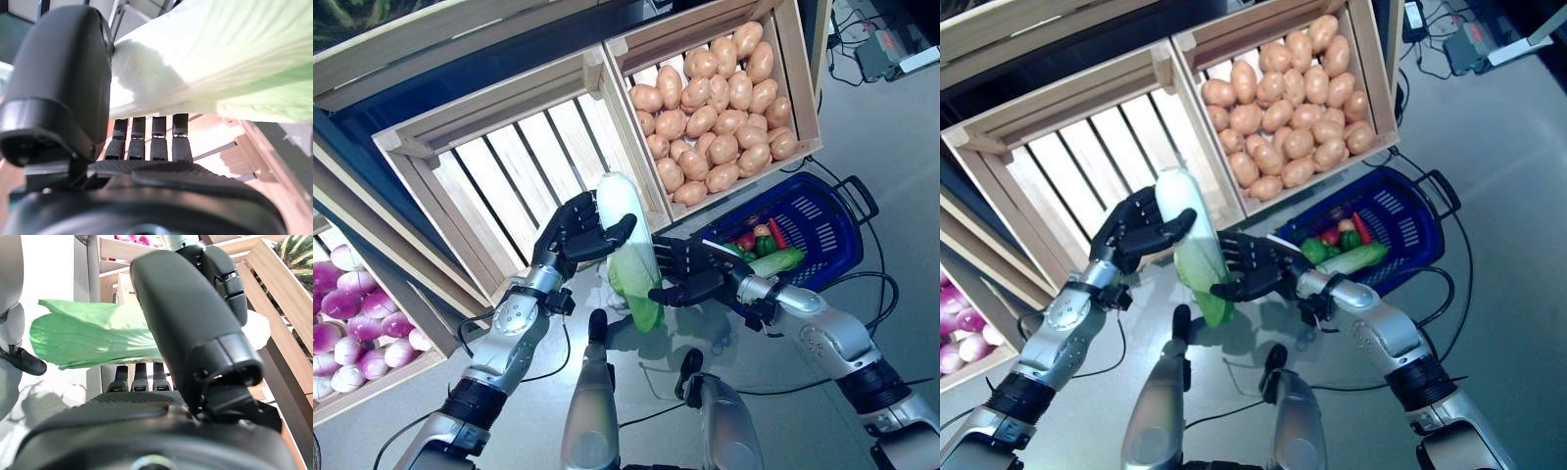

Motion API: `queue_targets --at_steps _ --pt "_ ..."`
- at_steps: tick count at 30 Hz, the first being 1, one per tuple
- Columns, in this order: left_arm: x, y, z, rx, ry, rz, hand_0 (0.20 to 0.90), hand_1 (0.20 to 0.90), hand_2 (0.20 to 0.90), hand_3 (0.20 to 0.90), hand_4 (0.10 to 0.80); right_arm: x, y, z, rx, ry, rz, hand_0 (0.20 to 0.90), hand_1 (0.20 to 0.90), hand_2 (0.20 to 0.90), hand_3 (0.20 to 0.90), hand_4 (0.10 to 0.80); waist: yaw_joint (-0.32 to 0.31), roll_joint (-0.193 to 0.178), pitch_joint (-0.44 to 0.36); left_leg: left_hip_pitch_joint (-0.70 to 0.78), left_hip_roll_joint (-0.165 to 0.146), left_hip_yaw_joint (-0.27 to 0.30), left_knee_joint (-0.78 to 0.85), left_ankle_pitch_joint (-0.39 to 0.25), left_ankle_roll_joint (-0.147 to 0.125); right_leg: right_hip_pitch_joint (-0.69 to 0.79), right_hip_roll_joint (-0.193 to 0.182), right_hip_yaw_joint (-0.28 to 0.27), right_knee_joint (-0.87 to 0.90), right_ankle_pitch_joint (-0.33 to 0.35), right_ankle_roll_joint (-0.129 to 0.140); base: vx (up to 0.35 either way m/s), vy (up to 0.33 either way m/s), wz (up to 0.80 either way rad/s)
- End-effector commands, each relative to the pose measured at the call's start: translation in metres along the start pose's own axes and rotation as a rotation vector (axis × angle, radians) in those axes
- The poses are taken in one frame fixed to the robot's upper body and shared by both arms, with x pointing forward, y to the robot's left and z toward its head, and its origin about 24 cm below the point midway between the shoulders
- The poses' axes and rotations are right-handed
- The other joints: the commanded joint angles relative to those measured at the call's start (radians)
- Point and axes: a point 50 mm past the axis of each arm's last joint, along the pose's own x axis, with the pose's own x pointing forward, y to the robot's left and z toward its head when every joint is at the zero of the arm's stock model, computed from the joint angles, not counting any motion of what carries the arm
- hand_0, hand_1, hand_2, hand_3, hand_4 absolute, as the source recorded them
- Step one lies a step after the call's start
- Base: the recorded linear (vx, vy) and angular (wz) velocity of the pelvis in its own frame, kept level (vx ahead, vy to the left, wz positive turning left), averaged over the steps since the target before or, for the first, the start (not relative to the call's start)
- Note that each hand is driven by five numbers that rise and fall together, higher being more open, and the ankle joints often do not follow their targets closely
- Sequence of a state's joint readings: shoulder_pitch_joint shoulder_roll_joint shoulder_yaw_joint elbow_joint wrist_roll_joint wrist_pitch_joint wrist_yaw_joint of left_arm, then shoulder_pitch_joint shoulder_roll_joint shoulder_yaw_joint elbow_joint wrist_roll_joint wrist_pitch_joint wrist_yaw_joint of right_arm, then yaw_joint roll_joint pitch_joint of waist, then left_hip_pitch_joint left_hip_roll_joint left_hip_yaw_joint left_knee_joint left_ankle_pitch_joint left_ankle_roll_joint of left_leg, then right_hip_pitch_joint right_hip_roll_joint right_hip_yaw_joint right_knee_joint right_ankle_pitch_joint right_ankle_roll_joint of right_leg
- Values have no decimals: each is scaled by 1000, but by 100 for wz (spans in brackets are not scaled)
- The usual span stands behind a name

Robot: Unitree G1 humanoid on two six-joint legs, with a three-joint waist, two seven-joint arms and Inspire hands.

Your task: Put vegetables into the basket

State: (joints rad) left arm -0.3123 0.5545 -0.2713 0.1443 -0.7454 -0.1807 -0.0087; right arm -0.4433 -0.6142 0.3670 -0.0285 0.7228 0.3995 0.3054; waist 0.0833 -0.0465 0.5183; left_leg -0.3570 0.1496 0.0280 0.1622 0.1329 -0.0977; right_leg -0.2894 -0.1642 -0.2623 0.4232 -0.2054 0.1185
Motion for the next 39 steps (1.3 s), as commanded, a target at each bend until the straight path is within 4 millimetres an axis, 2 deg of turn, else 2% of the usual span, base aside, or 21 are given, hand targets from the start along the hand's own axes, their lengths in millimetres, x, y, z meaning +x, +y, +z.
queue_targets --at_steps 1,6,11,15,23,24,25,39 --pt "23 -60 65 -253 -376 -294 300 300 300 300 400 19 38 51 -48 -224 193 900 900 900 900 800 -18 -47 -24 14 -43 36 52 -80 -8 47 29 15 -227 194 -56 0 0 0" --pt "24 -65 62 -355 -381 -300 300 300 300 300 400 20 30 59 -21 -292 66 900 900 900 900 800 -26 -53 -20 16 -42 40 50 -82 -4 39 33 19 -221 195 -56 0 0 0" --pt "26 -76 61 -385 -396 -297 300 300 300 300 400 15 19 81 -40 -481 -190 900 900 900 900 800 -38 -50 -14 21 -46 44 41 -84 4 31 37 28 -221 199 -55 -3 26 -1" --pt "29 -81 63 -403 -414 -291 300 300 300 300 400 16 16 85 -73 -507 -338 900 900 900 900 800 -47 -38 -11 24 -51 48 40 -89 14 22 36 38 -214 199 -56 -2 51 0" --pt "31 -86 71 -337 -428 -308 300 300 300 300 400 22 17 78 -85 -445 -356 900 900 900 900 800 -47 -24 -5 23 -53 48 48 -93 20 22 29 40 -208 196 -61 5 15 0" --pt "32 -86 71 -338 -426 -307 300 300 300 300 400 22 18 78 -79 -438 -344 472 472 472 472 515 -47 -24 -4 23 -53 47 49 -93 19 22 28 41 -208 196 -61 0 0 0" --pt "32 -86 71 -337 -426 -308 300 300 300 300 400 23 19 76 -69 -434 -333 300 300 300 300 400 -47 -23 -5 23 -53 46 49 -93 19 21 28 41 -208 195 -61 0 0 0" --pt "32 -85 73 -305 -441 -308 300 300 300 300 400 25 20 67 -59 -401 -308 300 300 300 300 400 -46 -23 -4 9 -57 33 59 -99 23 1 25 52 -192 193 -60 0 0 0"
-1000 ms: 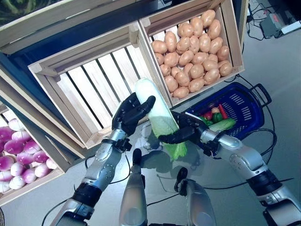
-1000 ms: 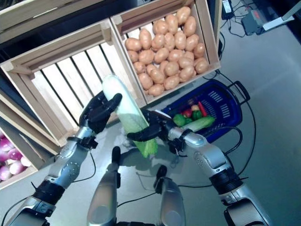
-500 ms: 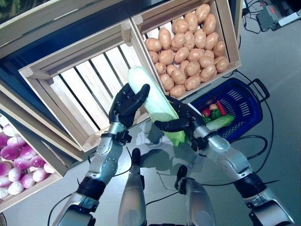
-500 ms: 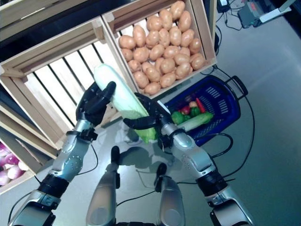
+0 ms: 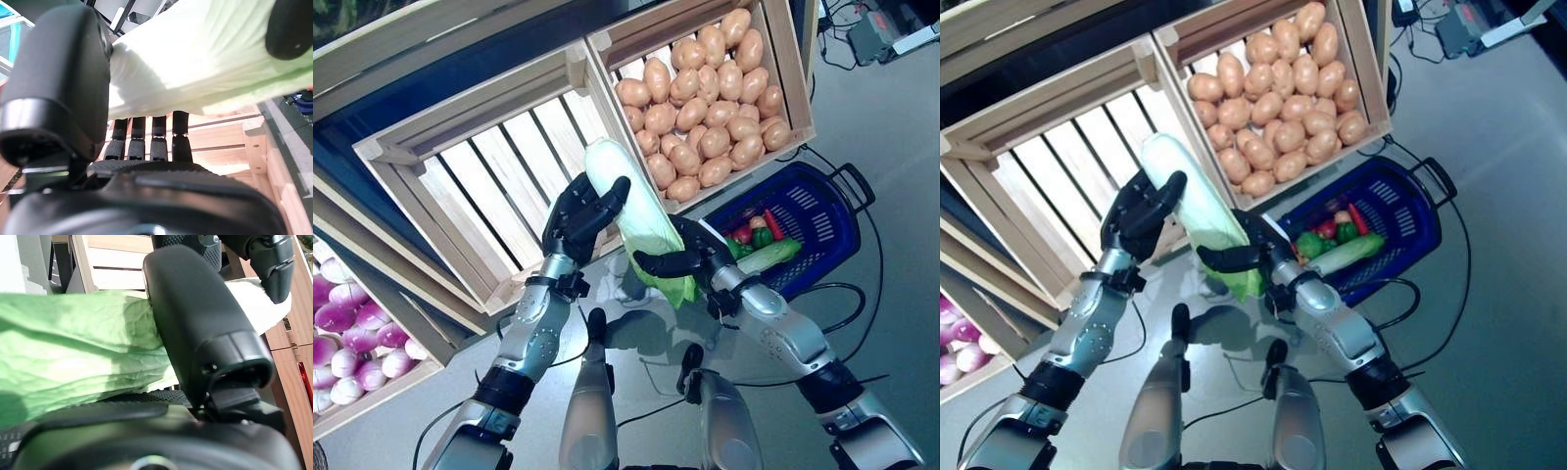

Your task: Put vegetables into the basket

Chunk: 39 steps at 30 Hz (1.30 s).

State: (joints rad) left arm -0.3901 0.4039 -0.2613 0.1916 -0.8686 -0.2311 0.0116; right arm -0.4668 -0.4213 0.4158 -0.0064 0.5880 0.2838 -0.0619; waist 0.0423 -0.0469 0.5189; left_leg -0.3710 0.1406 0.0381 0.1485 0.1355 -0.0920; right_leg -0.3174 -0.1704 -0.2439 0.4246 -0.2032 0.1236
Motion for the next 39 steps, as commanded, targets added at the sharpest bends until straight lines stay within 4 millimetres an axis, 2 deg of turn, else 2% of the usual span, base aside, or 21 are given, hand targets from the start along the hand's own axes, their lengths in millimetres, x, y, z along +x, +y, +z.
queue_targets --at_steps 1,4,5,6,7,17,20,24,30,34,37,39 --pt "15 -78 52 -72 -296 -368 300 300 300 300 400 3 -1 60 -9 -257 -26 300 300 300 300 400 -5 -23 -6 26 -48 22 68 -102 18 30 31 34 -196 191 -64 0 0 0" --pt "15 -78 52 -63 -295 -367 300 300 300 300 400 1 -2 63 5 -292 -33 300 300 300 300 400 -5 -23 -6 26 -49 20 67 -102 19 27 32 35 -195 193 -62 0 0 0" --pt "15 -78 52 -64 -295 -372 371 371 371 371 447 0 -2 65 15 -313 -32 300 300 300 300 400 -6 -23 -5 26 -50 20 66 -102 19 27 33 36 -195 193 -62 0 0 0" --pt "15 -78 53 -57 -301 -368 782 782 782 782 722 -1 -2 69 36 -341 -39 300 300 300 300 400 -6 -24 -4 24 -49 21 67 -104 19 25 32 36 -194 192 -62 0 0 0" --pt "15 -77 54 -53 -305 -367 900 900 900 900 800 -1 -4 71 52 -362 -46 300 300 300 300 400 -6 -23 -3 21 -50 20 70 -105 19 22 33 35 -192 192 -62 0 0 0" --pt "14 -81 62 -55 -332 -398 900 900 900 900 800 -16 -13 94 197 -571 -101 300 300 300 300 400 -20 -11 1 1 -54 27 78 -112 26 -13 37 43 -171 188 -60 -6 10 -1" --pt "12 -77 64 -58 -343 -403 900 900 900 900 800 -24 -24 97 329 -653 -129 300 300 300 300 400 -25 -8 1 -12 -55 30 87 -118 28 -28 38 46 -159 185 -59 -19 9 -4" --pt "11 -74 66 -60 -353 -395 900 900 900 900 800 -29 -33 100 404 -714 -170 300 300 300 300 400 -27 -8 1 -19 -57 31 85 -118 30 -37 42 43 -159 185 -61 -3 0 -1" --pt "7 -64 69 -67 -365 -385 900 900 900 900 800 -40 -57 94 555 -787 -274 300 300 300 300 400 -28 -5 1 -31 -55 36 96 -126 29 -45 45 41 -149 175 -63 0 0 0" --pt "6 -64 73 -64 -381 -412 900 900 900 900 800 -44 -69 92 585 -807 -371 300 300 300 300 400 -30 -2 1 -38 -56 38 77 -114 31 -53 47 38 -165 184 -64 -9 -1 -1" --pt "4 -64 77 -67 -398 -433 900 900 900 900 800 -49 -84 91 581 -824 -496 300 300 300 300 400 -28 0 1 -42 -58 34 73 -111 32 -59 47 40 -167 188 -64 0 0 0" --pt "2 -65 81 -77 -416 -470 900 900 900 900 800 -53 -101 87 615 -833 -589 300 300 300 300 400 -25 2 1 -45 -58 30 72 -114 30 -59 48 36 -174 191 -66 0 0 0"
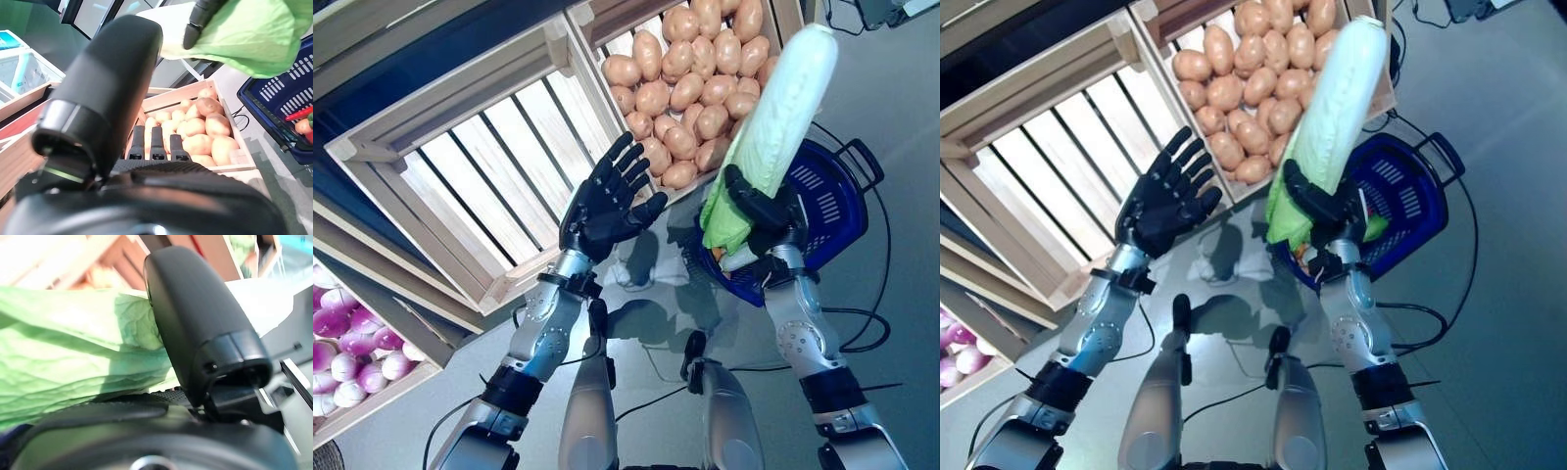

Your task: Put vegetables into the basket

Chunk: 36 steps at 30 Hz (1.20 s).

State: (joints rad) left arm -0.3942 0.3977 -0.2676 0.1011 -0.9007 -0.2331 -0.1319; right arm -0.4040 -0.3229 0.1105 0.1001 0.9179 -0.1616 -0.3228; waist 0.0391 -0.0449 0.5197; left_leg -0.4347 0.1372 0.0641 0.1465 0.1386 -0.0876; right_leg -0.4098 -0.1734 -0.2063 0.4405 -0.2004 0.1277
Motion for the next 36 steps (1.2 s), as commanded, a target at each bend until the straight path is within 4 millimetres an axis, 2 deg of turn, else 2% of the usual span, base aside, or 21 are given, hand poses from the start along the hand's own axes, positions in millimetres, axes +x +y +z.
queue_targets --at_steps 1,4,11,17,23,27,28,33,36 --pt "15 -44 67 3 -348 -282 900 900 900 900 800 13 10 74 146 -366 -2 300 300 300 300 400 -19 1 0 13 -55 3 76 -116 24 30 52 -2 -190 190 -71 0 0 0" --pt "16 -46 71 12 -357 -301 900 900 900 900 800 20 -3 79 124 -365 -80 300 300 300 300 400 -15 0 0 1 -55 1 79 -117 25 18 52 -2 -189 193 -72 0 0 0" --pt "20 -48 76 16 -357 -339 900 900 900 900 800 34 -35 85 192 -346 -240 300 300 300 300 400 3 4 0 -61 -63 -11 104 -121 29 -35 46 -10 -162 194 -72 12 -28 0" --pt "21 -51 80 -3 -356 -396 900 900 900 900 800 48 -61 91 247 -311 -361 300 300 300 300 400 30 26 0 -160 -80 -22 166 -142 40 -137 18 -24 -75 177 -68 16 -42 3" --pt "20 -60 80 -32 -355 -445 900 900 900 900 800 54 -71 92 232 -286 -416 300 300 300 300 400 43 38 0 -279 -96 -32 281 -181 55 -261 -18 -20 44 156 -71 -19 -24 11" --pt "21 -65 80 -34 -357 -479 900 900 900 900 800 60 -79 94 204 -267 -432 300 300 300 300 400 54 57 0 -358 -94 -50 380 -221 72 -348 -38 -7 171 111 -80 -7 6 10" --pt "21 -66 79 -43 -353 -482 900 900 900 900 800 61 -81 93 179 -249 -440 300 300 300 300 400 55 62 0 -360 -91 -59 412 -255 69 -356 -42 8 215 80 -70 44 7 6" --pt "25 -71 81 -87 -345 -522 900 900 900 900 800 69 -84 94 88 -176 -436 300 300 300 300 400 64 79 0 -438 -88 -63 483 -273 71 -443 -65 19 304 63 -69 -1 -13 7" --pt "24 -72 81 -55 -338 -551 900 900 900 900 800 71 -91 98 39 -141 -469 300 300 300 300 400 70 90 0 -471 -94 -65 508 -289 70 -480 -73 26 336 53 -64 0 0 0"
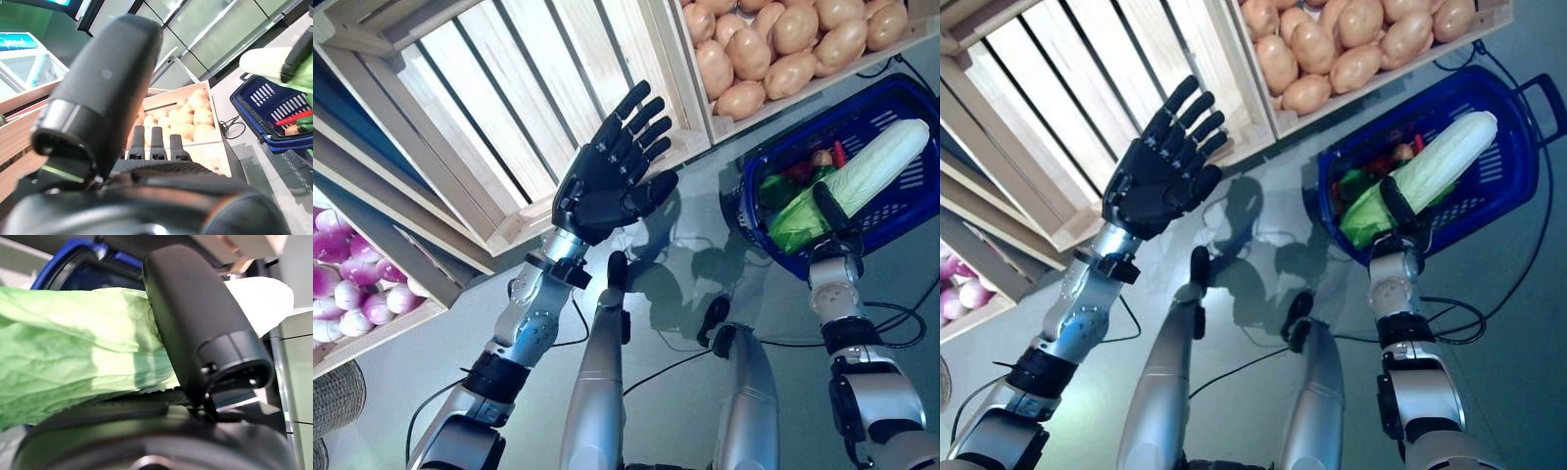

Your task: Put vegetables into the basket

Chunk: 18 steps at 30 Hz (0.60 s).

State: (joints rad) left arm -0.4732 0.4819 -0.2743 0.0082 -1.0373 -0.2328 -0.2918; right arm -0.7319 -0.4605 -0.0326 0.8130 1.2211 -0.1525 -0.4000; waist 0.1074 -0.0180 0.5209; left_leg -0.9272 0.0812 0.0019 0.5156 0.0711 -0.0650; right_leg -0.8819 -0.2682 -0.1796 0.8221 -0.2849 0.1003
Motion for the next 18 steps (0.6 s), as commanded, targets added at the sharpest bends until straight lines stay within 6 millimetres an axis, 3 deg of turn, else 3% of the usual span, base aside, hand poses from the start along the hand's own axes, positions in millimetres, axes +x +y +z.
queue_targets --at_steps 1,11,18 --pt "25 -48 39 13 -221 -295 900 900 900 900 800 7 18 74 -84 -207 82 300 300 300 300 400 3 67 -1 9 -39 -4 148 -222 45 -21 19 1 -36 138 -35 0 0 0" --pt "23 -46 41 77 -202 -294 900 900 900 900 800 13 24 87 -121 -167 -23 300 300 300 300 400 19 88 -1 -121 -53 -19 230 -227 44 -150 13 25 55 136 -39 -22 -14 3" --pt "20 -44 42 94 -199 -296 900 900 900 900 800 11 34 101 -108 -238 -63 300 300 300 300 400 28 95 -1 -205 -67 -32 277 -228 47 -238 11 43 118 132 -42 -7 -29 2"
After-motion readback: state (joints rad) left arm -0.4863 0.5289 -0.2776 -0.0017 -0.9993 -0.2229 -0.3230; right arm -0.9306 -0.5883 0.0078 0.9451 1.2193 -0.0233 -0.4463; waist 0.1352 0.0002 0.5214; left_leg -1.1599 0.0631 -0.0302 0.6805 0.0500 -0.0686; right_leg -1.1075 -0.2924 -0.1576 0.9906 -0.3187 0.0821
